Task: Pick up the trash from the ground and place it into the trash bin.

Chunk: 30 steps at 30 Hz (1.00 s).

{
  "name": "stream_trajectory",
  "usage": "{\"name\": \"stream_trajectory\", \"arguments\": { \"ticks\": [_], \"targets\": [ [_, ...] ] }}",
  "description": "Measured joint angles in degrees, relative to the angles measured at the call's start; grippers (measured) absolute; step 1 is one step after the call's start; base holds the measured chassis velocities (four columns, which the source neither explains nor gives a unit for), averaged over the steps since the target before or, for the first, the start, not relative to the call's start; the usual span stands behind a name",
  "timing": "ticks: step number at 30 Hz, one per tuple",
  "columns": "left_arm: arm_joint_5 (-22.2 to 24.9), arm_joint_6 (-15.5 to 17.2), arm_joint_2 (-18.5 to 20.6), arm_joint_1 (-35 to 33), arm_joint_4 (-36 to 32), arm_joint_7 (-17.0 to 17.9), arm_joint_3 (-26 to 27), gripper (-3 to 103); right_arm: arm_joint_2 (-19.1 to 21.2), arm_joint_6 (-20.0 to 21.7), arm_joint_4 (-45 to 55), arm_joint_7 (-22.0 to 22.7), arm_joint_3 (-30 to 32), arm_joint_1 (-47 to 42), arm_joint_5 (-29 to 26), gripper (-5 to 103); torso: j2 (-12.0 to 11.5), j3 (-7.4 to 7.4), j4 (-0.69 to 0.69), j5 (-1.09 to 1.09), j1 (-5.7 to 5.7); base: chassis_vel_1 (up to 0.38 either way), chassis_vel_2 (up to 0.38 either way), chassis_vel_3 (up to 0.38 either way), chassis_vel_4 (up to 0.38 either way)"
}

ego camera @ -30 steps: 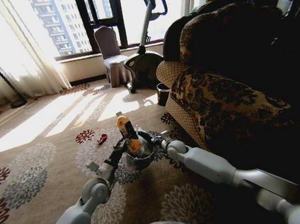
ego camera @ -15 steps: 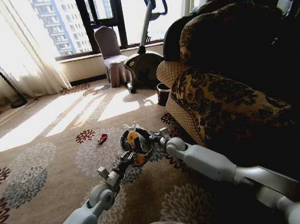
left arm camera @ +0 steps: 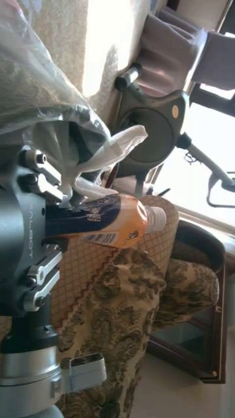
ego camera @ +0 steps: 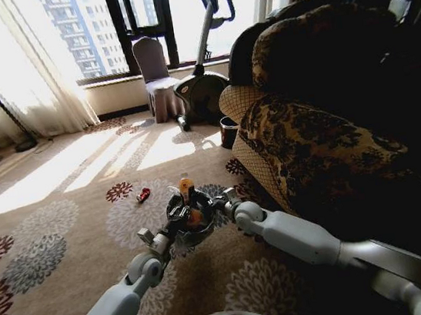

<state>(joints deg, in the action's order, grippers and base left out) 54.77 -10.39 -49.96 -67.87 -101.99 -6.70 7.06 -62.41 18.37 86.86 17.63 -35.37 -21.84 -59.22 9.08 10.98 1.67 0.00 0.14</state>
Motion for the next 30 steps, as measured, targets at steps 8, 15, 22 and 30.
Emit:
{"name": "stream_trajectory", "arguments": {
  "ticks": [8, 15, 22, 30],
  "targets": [
    [-4.94, -1.36, 0.84, -0.87, 1.90, -2.23, -0.96, 25, 1.89, 1.19, 1.13, -1.19, -0.25, 1.42, -1.44, 0, 0.00, 0.00, -0.03, 0.00, 0.00, 0.000, 0.000, 0.000, 0.000],
    [-4.77, -0.34, 0.84, -0.92, 0.32, -1.18, -0.01, 33, 2.76, 1.44, 1.80, -1.19, -1.19, 1.82, -1.57, 0, 0.00, 0.00, -0.01, 0.01, 0.00, 0.000, 0.000, 0.000, 0.000],
    [-2.78, -0.18, 1.49, -1.36, -2.94, -0.13, 1.34, 60, 3.33, 1.66, 2.68, -1.29, -2.55, 2.17, -1.81, 0, 0.00, 0.00, 0.00, 0.01, 0.00, 0.000, 0.000, 0.000, 0.000],
    [-2.22, -0.29, 2.27, -2.61, -4.23, -0.12, 2.66, 92, 3.75, 1.70, 2.90, -1.29, -2.65, 2.17, -1.92, 0, 0.00, 0.00, -0.01, 0.01, 0.01, 0.000, 0.000, 0.000, 0.000]
  ]
}}
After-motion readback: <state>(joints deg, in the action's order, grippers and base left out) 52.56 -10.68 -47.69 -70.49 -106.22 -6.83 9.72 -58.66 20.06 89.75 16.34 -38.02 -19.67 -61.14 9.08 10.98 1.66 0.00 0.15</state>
